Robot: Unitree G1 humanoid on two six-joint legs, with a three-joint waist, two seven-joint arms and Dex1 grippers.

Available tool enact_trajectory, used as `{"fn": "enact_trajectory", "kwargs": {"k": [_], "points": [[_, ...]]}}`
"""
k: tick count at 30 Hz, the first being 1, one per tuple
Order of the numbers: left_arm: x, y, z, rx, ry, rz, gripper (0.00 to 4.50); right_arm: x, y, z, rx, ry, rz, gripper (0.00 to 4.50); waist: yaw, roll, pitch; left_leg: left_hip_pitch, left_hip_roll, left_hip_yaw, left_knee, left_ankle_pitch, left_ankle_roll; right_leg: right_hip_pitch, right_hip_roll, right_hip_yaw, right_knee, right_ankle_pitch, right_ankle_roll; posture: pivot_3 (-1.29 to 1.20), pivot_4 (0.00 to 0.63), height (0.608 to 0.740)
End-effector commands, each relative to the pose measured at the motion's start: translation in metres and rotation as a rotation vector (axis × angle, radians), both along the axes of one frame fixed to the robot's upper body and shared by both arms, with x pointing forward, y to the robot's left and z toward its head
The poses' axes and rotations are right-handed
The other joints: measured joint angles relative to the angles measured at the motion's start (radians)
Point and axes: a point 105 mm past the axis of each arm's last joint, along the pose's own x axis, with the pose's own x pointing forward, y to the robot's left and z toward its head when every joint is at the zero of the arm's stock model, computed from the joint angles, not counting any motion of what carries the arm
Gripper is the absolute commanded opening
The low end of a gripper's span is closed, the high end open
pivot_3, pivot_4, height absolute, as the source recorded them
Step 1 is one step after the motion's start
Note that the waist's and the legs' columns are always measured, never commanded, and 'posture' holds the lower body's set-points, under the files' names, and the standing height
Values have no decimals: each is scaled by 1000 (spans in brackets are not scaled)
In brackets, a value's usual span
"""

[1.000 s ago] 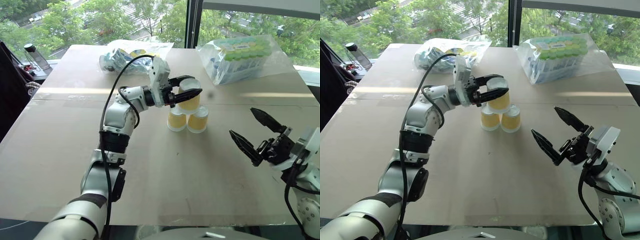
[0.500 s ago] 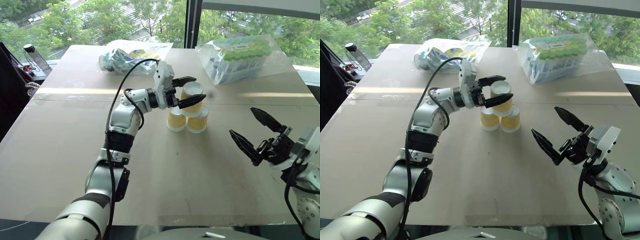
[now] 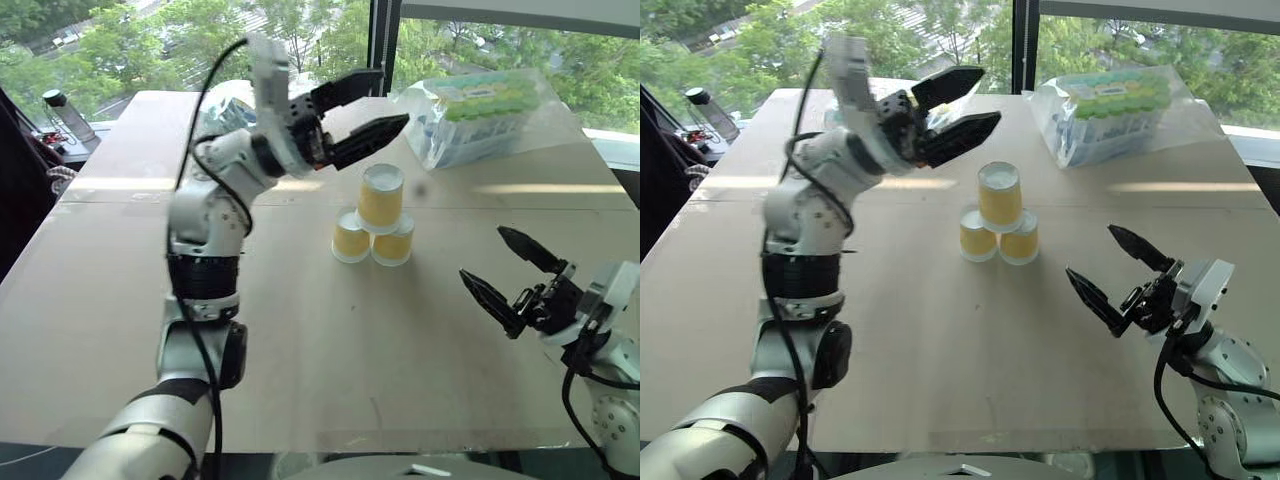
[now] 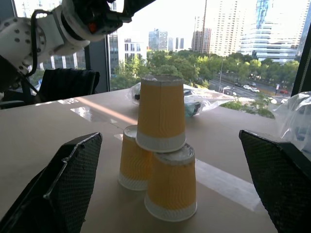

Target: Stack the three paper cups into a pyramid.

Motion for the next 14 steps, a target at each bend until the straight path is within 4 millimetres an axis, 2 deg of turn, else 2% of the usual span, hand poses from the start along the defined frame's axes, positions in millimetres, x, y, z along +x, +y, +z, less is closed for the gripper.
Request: {"fn": "enact_trajectory", "kwargs": {"k": [1,2,4,6,10,14], "points": [[-17,35,-51,143,151,167,4413,3,-18,-17,-52,36,-23,4500,-2,1,0,0,0,0,0,0,0,0,0,0,0,0,0,0,150,740],[-25,47,-73,205,214,224,4413,4,-25,-26,-60,70,-41,4500,-18,2,0,1,0,0,0,0,0,0,1,1,0,0,0,0,150,740],[-42,67,-110,251,316,332,4413,4,-31,-42,-97,130,-24,4500,-14,0,2,10,0,2,-8,0,0,2,0,8,0,0,0,0,150,740],[-59,79,-144,276,367,470,4413,8,-39,-56,-138,165,-34,4500,-13,-2,3,9,1,2,-8,0,0,2,0,8,-1,0,0,0,150,740],[-81,77,-183,290,424,550,4413,12,-44,-68,-156,195,-38,4500,23,-3,3,11,0,2,-7,0,0,4,-2,8,-2,-3,-4,0,150,740],[-79,72,-200,268,428,599,4413,12,-42,-71,-158,206,-25,4500,39,-1,3,16,-1,2,-6,0,0,9,-2,7,-2,-3,-4,0,150,740]]}}
